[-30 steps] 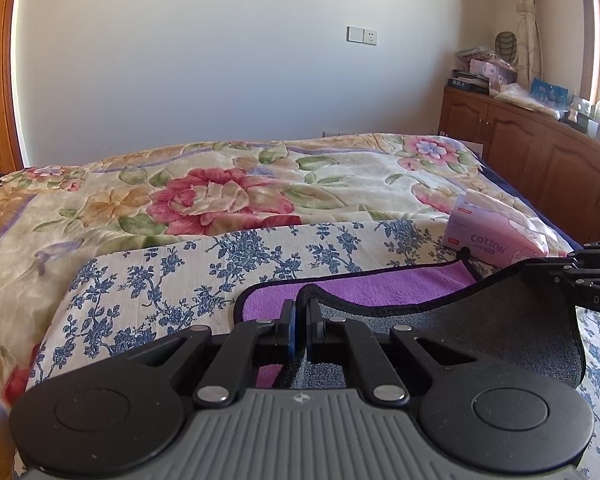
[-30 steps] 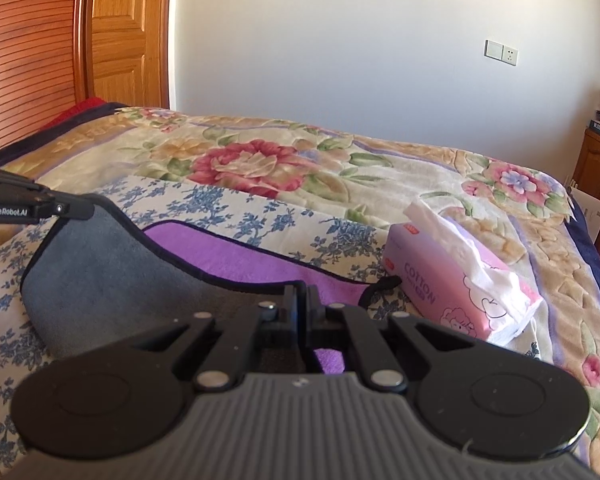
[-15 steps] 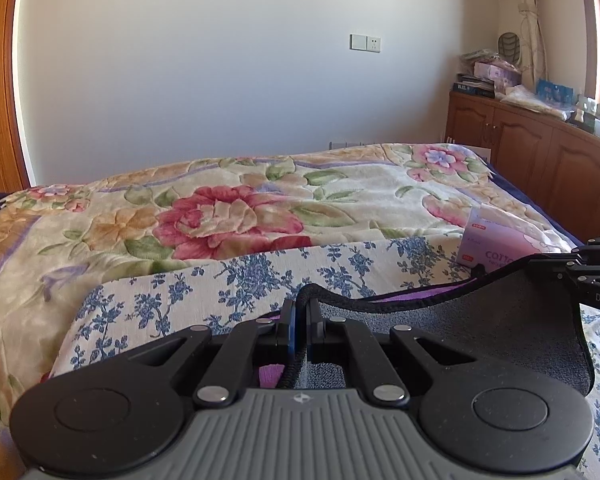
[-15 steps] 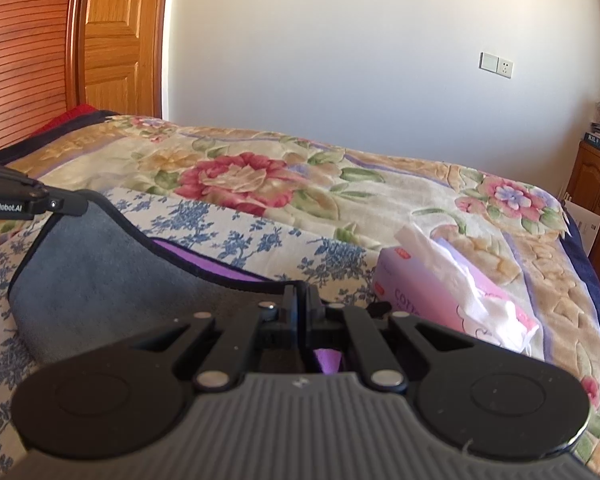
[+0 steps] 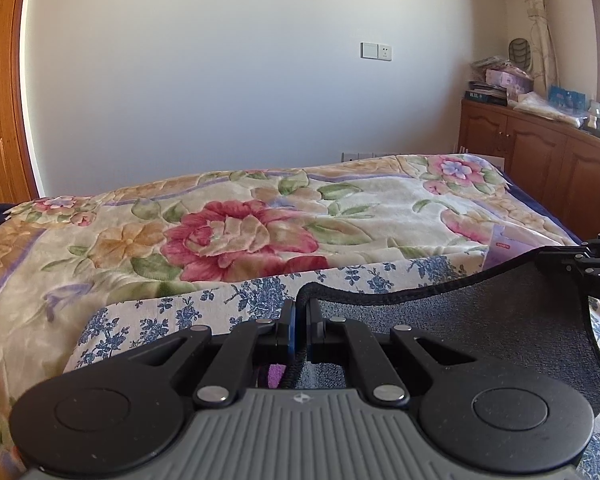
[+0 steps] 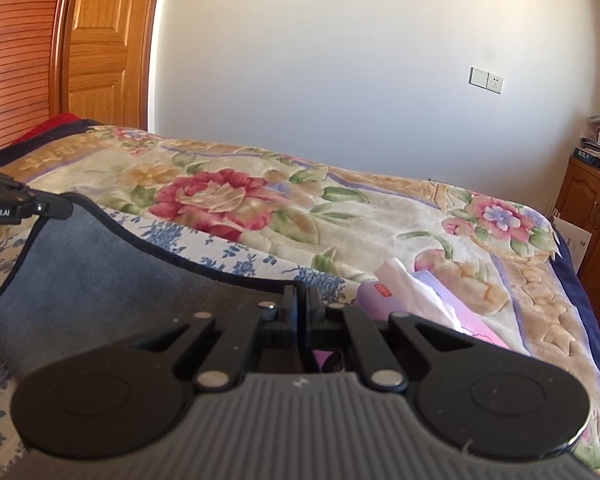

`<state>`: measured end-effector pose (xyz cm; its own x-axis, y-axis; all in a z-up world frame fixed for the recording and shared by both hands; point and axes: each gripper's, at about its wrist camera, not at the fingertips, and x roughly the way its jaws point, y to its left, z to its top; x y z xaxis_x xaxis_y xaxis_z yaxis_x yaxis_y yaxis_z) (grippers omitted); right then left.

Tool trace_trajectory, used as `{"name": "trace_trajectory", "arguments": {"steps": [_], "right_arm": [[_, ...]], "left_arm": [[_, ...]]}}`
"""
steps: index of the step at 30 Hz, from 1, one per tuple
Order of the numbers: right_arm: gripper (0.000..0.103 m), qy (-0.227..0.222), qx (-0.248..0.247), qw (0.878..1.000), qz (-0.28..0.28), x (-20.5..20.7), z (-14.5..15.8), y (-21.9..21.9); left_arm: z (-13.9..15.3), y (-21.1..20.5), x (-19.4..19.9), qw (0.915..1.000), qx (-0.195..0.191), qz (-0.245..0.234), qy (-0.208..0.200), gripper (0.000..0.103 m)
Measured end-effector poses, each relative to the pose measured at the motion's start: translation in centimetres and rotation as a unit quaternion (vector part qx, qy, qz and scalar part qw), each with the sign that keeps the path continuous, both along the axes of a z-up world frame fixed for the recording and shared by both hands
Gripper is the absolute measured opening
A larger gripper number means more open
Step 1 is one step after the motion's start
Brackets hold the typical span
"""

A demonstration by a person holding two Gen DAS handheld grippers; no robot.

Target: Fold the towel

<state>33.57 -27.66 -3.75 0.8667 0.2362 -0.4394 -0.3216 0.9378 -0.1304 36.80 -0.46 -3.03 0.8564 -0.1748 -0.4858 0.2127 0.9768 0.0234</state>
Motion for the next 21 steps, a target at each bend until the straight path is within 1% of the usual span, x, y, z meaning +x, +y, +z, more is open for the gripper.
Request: {"name": "trace_trajectory", "arguments": {"steps": [5, 11, 21], "right_arm": [[0.004, 0.002, -0.006, 1.000, -0.002, 0.9, -0.7, 0.1], [0.004, 0.012, -0.016, 1.000, 0.001, 2.2, -2.0, 0.2], [0.004, 0.027, -0.017, 0.999, -0.001, 3.1, -3.9, 0.2]], "left_arm": [[-0.7, 0.0, 1.1, 1.0000, -0.001, 0.004, 0.001, 0.006], [-2.5, 0.0, 2.7, 0.9998, 0.009, 0.008, 0.014, 0.006], [-4.9, 0.0, 4.7, 0.9990, 0.005, 0.017, 0.041, 0.006]]}}
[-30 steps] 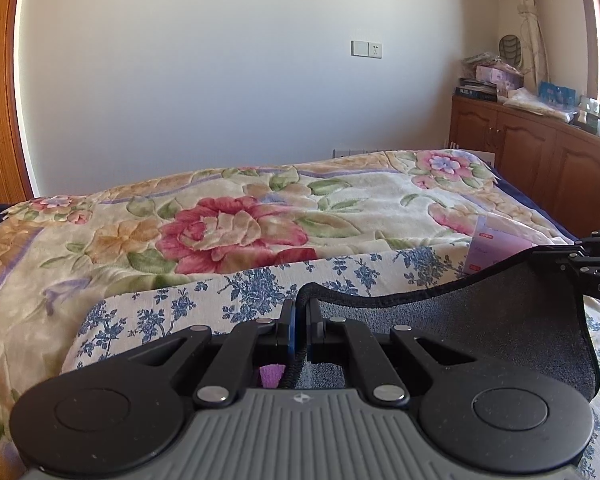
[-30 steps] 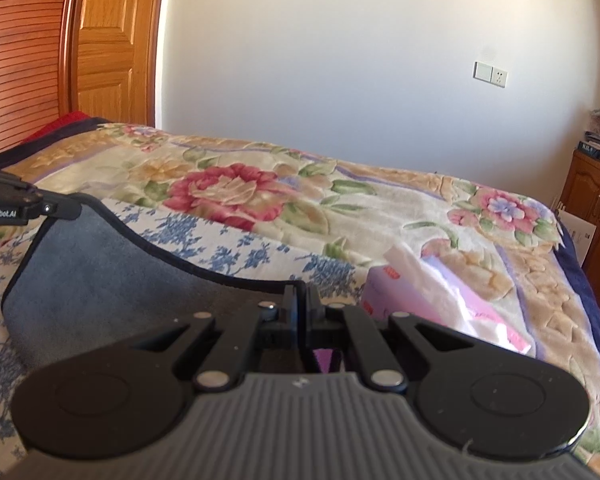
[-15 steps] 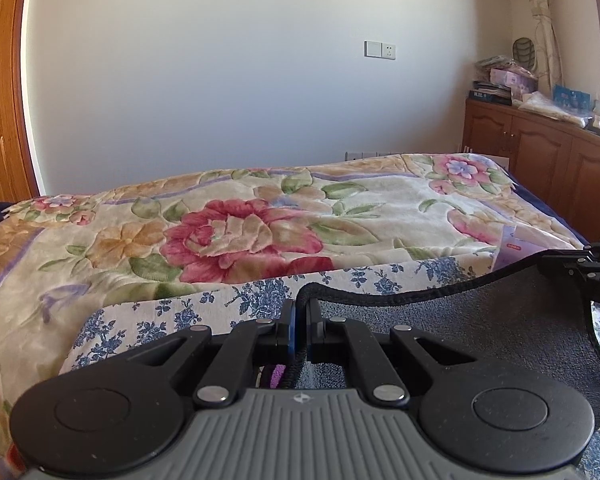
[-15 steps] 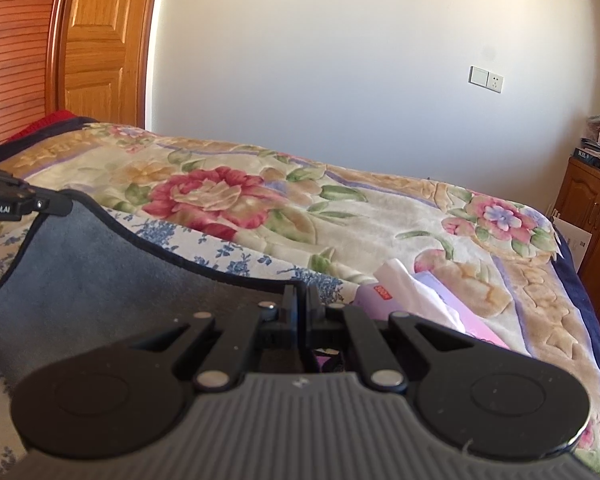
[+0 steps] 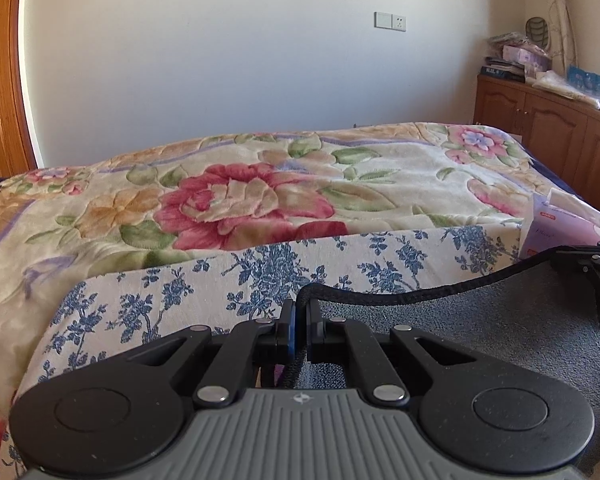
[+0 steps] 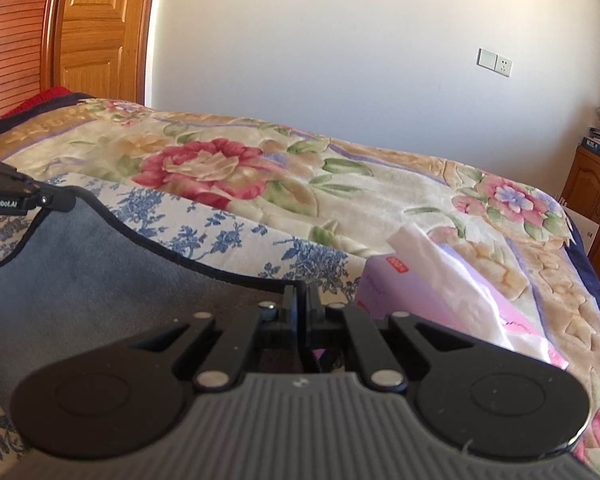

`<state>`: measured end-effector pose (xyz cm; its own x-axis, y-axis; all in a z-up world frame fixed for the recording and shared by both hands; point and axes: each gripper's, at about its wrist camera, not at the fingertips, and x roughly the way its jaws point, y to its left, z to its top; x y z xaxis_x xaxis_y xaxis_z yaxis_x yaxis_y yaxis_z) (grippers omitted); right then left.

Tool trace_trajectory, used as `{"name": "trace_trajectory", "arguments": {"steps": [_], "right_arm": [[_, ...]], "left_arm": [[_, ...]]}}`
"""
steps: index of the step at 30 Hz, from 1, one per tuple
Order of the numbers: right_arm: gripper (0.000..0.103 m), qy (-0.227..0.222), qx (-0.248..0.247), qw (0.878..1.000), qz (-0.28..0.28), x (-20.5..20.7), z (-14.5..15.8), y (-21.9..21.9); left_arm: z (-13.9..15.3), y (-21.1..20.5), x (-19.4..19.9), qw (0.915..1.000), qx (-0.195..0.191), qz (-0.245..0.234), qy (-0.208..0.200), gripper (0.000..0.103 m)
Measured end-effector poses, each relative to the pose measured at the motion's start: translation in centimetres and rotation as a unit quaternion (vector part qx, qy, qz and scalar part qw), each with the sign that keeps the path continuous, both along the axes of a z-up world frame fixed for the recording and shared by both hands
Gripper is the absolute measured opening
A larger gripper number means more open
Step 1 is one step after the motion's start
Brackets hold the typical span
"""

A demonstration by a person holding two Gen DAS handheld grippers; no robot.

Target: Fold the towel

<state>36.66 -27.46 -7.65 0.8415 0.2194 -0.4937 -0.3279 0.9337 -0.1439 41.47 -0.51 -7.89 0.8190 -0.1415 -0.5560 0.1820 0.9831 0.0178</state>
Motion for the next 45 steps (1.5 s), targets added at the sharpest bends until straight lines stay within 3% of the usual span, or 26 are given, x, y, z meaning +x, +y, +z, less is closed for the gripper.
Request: {"name": "trace_trajectory", "arguments": {"steps": [13, 18, 21, 23, 24, 29, 31, 45], "right_arm": [[0.005, 0.026, 0.000, 1.000, -0.006, 0.8, -1.3, -0.2], [0.006, 0.030, -0.002, 0.999, -0.011, 0.9, -1.4, -0.3], [0.017, 0.030, -0.005, 0.999, -0.019, 1.0, -1.3, -0.4], [0.046, 0.028, -0.003, 0.999, -0.020, 0.9, -1.2, -0.5], [0.049, 0.026, -0.001, 0.999, -0.020, 0.9, -1.1, -0.6], [0.049, 0.027, 0.006, 0.999, -0.024, 0.5, -0.6, -0.8], [0.049, 0.028, 0.008, 0.999, -0.023, 0.1, -0.3, -0.8], [0.049, 0.032, 0.030, 0.999, -0.021, -3.7, 3.2, -0.3]], "left_arm": [[-1.1, -0.2, 0.8, 0.9996, 0.022, 0.010, 0.015, 0.012], [-1.3, 0.1, 1.0, 0.9995, 0.025, 0.015, 0.015, 0.022], [-1.1, 0.1, 0.8, 0.9995, 0.025, 0.017, 0.009, 0.033], [-0.9, 0.0, 0.8, 0.9996, 0.023, 0.017, 0.007, 0.040], [-0.8, 0.0, 0.7, 0.9996, 0.022, 0.017, 0.005, 0.042], [-0.3, -0.5, 0.2, 0.9995, 0.027, 0.017, -0.001, 0.068], [0.0, -0.5, -0.2, 0.9995, 0.026, 0.018, -0.004, 0.071], [4.4, -0.8, -3.3, 0.9997, 0.015, 0.017, -0.006, 0.081]]}}
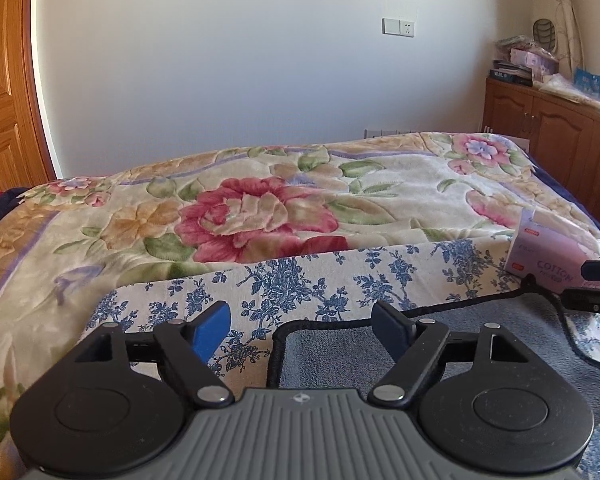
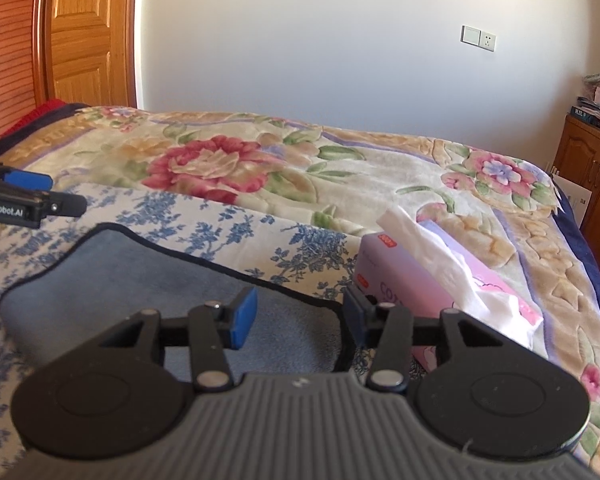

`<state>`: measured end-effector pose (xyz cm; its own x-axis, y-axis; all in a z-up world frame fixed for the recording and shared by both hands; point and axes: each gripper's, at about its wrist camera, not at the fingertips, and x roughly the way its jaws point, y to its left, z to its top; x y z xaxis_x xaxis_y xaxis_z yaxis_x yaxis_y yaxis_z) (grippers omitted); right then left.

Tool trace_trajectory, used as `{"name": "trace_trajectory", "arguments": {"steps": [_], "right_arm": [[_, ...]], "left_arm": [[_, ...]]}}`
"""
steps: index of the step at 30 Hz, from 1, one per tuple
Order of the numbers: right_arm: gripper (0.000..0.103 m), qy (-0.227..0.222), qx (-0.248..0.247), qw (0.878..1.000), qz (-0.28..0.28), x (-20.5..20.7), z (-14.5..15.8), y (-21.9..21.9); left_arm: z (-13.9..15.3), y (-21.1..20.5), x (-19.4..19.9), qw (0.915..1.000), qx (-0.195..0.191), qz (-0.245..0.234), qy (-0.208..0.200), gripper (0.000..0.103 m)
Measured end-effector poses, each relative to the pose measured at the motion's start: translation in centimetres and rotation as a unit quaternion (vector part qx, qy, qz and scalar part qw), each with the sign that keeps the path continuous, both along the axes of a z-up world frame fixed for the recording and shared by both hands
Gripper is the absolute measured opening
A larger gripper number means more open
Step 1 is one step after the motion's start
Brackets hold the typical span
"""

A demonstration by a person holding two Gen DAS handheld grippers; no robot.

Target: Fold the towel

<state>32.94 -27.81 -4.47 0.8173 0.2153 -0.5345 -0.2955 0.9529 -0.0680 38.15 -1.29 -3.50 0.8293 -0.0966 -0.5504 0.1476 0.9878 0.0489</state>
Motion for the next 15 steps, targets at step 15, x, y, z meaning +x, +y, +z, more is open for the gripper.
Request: {"name": "trace_trajectory", "arguments": {"steps": [15], "right_arm": [[0.049, -0.006, 0.005, 1.000, 0.003, -4.9, 3.7, 1.0]], "left_arm": [[4.6, -0.5, -5.3, 1.0000, 0.000, -0.005, -0.003, 0.085]]}}
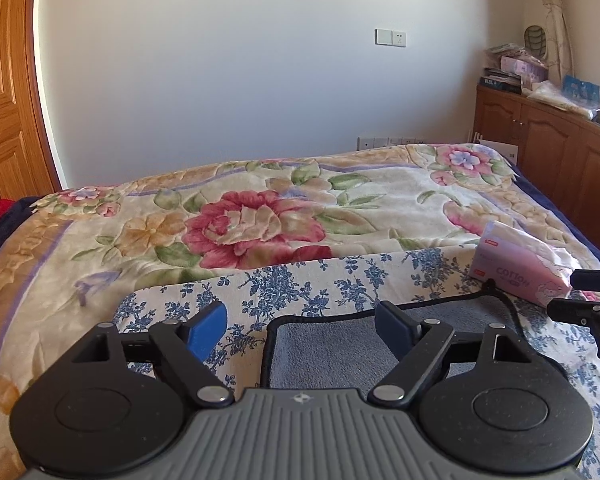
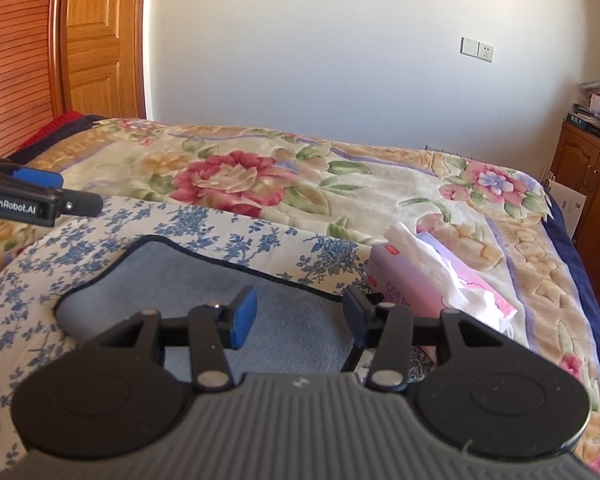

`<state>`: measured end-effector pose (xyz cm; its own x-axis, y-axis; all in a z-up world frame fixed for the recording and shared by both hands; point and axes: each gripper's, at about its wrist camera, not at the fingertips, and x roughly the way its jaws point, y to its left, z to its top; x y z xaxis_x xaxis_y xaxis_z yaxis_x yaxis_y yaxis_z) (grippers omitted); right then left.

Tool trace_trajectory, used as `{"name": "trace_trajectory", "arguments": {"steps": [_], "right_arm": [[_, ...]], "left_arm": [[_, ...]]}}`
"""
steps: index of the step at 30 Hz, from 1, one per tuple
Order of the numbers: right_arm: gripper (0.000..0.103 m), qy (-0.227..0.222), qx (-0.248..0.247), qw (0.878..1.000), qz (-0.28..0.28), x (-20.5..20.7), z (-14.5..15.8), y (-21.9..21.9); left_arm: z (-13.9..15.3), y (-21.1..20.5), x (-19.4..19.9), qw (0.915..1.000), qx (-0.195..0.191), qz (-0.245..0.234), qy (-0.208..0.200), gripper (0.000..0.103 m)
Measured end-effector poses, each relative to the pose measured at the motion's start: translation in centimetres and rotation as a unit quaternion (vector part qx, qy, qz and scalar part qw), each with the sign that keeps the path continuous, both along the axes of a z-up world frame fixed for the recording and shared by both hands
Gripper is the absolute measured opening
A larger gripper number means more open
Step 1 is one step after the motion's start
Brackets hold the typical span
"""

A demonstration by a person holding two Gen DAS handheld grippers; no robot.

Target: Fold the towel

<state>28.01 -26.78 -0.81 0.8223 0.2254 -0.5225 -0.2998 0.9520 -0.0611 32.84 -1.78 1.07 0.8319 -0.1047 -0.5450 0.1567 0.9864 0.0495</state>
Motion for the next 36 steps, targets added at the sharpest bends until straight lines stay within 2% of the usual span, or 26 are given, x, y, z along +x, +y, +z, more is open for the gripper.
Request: {"name": "trace_trajectory", "arguments": {"steps": [13, 22, 26, 28, 31, 36], "right_arm": [[0.051, -0.019, 0.014, 1.000, -0.013, -3.8, 3.5, -0.8], [0.063, -0.031, 0.019, 0.999, -0.022, -6.2, 5.4, -1.2], [0.076, -0.036, 0.022, 0.999, -0.023, -7.1, 6.1, -1.3], [0.077, -0.038, 0.024, 0.999, -0.025, -7.5, 6.3, -1.3], [0.086, -0.042, 0.025, 0.998, -0.026, -8.4, 6.6, -1.3], [0.091, -0.047, 0.019, 0.998, -0.023, -9.5, 6.6, -1.0]], "left_arm": [[3.7, -0.7, -4.5, 0.9999, 0.004, -0.005, -0.016, 0.089], [6.5, -1.0, -7.4, 0.9994, -0.003, -0.008, -0.034, 0.093], [7.5, -1.1, -8.6, 0.9991, -0.002, -0.009, -0.042, 0.096], [7.9, -1.0, -9.2, 0.9990, -0.003, -0.009, -0.044, 0.097], [8.4, -0.9, -10.0, 0.9989, -0.009, -0.007, -0.046, 0.099], [8.9, -0.8, -11.3, 0.9988, -0.013, -0.008, -0.046, 0.100]]}}
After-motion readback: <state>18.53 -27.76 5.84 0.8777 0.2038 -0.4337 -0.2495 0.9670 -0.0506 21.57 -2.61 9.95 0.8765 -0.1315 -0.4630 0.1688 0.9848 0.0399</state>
